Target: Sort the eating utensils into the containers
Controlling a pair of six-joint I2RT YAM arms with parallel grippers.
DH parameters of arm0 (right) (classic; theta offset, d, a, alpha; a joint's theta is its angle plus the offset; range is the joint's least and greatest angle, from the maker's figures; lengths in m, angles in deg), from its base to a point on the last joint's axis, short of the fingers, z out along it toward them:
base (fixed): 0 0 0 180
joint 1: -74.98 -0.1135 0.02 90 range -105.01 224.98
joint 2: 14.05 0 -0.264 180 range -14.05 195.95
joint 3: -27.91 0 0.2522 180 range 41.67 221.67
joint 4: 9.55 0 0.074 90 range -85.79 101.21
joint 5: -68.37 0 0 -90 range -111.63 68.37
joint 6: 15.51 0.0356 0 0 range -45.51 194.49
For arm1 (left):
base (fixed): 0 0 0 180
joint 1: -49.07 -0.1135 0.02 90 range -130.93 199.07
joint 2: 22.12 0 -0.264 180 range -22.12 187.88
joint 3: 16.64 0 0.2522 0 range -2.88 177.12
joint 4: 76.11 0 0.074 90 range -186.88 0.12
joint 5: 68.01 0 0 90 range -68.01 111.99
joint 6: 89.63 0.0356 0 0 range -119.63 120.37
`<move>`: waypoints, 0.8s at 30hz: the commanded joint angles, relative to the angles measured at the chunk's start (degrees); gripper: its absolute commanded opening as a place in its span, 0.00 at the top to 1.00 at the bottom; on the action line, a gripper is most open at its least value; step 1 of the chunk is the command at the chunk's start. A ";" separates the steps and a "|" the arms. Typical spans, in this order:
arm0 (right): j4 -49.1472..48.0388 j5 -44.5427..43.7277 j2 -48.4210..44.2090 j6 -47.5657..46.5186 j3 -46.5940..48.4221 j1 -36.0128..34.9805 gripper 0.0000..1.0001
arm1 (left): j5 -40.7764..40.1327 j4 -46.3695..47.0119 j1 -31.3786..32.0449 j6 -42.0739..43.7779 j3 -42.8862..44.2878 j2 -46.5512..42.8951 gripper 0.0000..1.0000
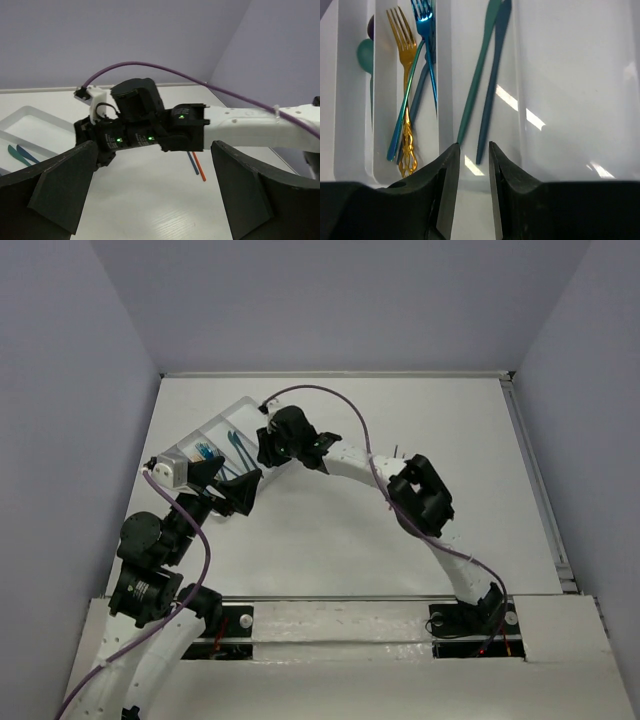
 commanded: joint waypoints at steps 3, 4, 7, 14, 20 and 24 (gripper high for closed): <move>-14.35 -19.01 -23.88 2.80 -24.22 0.36 0.68 | -0.32 2.70 0.28 0.39 1.72 -0.64 0.01; -13.05 -21.15 -25.82 3.32 -27.06 1.59 0.69 | -0.23 2.70 0.28 0.48 1.72 -0.99 0.01; -6.91 -27.40 -32.76 7.62 -38.22 5.02 0.71 | -0.05 2.79 0.28 0.30 1.72 -1.35 0.01; -5.22 -33.12 -48.15 13.17 -62.32 15.74 0.72 | 0.12 2.88 0.90 0.13 1.72 -2.05 0.01; -3.02 -32.34 -49.22 11.85 -65.06 20.76 0.72 | 0.21 3.05 0.90 0.13 1.72 -2.23 0.01; -4.07 -29.18 -46.85 9.75 -63.66 21.47 0.72 | 0.03 2.88 0.90 0.21 1.72 -2.14 0.01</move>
